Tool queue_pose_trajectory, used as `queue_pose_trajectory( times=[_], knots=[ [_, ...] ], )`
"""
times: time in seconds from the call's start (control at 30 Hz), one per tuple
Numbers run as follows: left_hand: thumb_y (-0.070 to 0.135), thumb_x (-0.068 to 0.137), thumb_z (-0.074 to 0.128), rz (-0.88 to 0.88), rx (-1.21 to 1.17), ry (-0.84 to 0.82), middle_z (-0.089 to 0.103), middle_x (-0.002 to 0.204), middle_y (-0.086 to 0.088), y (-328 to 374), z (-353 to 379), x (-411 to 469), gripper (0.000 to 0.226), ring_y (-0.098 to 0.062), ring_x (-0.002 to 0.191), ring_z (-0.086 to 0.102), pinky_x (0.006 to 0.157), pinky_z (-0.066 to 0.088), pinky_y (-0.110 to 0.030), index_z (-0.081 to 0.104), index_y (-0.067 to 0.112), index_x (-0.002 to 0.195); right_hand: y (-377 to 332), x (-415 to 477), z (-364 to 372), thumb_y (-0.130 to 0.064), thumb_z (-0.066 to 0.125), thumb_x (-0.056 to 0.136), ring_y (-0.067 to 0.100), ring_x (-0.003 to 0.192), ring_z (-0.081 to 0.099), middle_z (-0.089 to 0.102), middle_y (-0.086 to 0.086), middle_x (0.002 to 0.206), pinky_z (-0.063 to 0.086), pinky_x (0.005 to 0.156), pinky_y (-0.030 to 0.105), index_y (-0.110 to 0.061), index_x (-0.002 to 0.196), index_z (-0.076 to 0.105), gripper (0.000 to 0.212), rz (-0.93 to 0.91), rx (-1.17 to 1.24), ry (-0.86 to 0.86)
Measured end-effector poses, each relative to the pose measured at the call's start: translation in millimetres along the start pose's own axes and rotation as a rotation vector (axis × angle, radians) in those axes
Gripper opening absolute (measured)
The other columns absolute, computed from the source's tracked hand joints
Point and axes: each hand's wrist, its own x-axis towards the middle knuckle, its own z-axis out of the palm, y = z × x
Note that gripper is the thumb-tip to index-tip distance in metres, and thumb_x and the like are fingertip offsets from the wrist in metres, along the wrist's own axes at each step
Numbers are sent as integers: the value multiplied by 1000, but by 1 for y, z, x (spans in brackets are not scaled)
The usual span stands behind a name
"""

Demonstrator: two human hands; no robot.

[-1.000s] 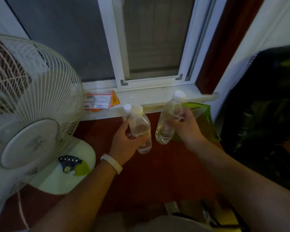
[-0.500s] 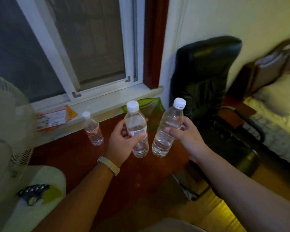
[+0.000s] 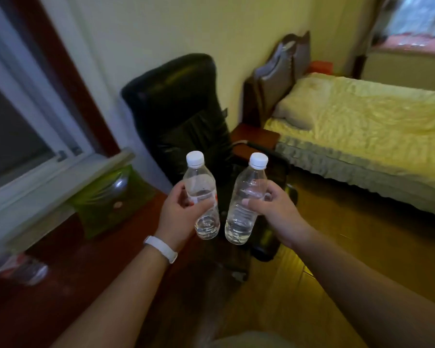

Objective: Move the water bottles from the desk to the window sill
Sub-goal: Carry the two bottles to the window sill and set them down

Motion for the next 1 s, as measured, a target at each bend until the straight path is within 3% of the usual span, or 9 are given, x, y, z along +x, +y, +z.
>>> queue_pose_trajectory(
  times=[0.13, 0.43, 0.53, 0.63, 0.77, 0.9, 1.0],
  knots=[
    [33, 66, 83, -9, 23, -184, 73, 104, 12, 12, 101, 9, 44, -8, 94, 71, 76, 59, -30, 65, 46, 104, -3, -20, -99, -32, 82, 60, 3, 89, 69, 74, -13, 99, 52, 76, 30, -41, 97, 66, 42, 16, 2, 140],
    [21, 69, 84, 27, -66, -431, 75, 100, 10, 43, 316, 16, 40, -7, 90, 71, 66, 55, -17, 69, 40, 100, -2, -79, -291, -25, 83, 63, 7, 89, 70, 74, -7, 99, 53, 69, 23, -24, 111, 63, 52, -8, 21, 410],
    [20, 68, 85, 29, -87, -517, 75, 101, 6, 49, 378, 15, 43, -12, 91, 72, 68, 56, -19, 68, 32, 106, 1, -99, -339, -18, 83, 67, 9, 90, 71, 74, -1, 102, 54, 71, 25, -20, 113, 63, 50, -8, 46, 522],
    [16, 70, 85, 19, -92, -602, 76, 100, 6, 51, 426, 18, 41, -13, 91, 72, 70, 58, -23, 69, 37, 101, 5, -114, -376, -16, 83, 65, 12, 89, 70, 72, 4, 103, 54, 71, 29, -13, 114, 62, 54, -2, 86, 635],
    [9, 70, 85, 1, -96, -716, 77, 92, 8, 49, 479, 31, 40, -9, 84, 72, 65, 56, -20, 70, 31, 100, 12, -126, -413, -5, 79, 75, 18, 95, 67, 70, 7, 105, 54, 81, 37, -11, 114, 59, 44, 16, 92, 765],
    [8, 69, 85, -21, -102, -829, 76, 96, -1, 41, 533, 50, 48, -14, 87, 72, 67, 57, -24, 67, 18, 112, 19, -131, -446, -11, 80, 76, 14, 95, 68, 70, 3, 107, 54, 76, 30, -16, 114, 59, 43, 56, 43, 857],
    [16, 66, 85, -37, -126, -900, 77, 97, -2, 34, 578, 74, 45, -15, 88, 73, 69, 58, -27, 69, 27, 107, 20, -123, -476, -13, 80, 77, 5, 87, 69, 71, -2, 103, 52, 67, 19, -21, 111, 60, 41, 65, 33, 936]
  ],
)
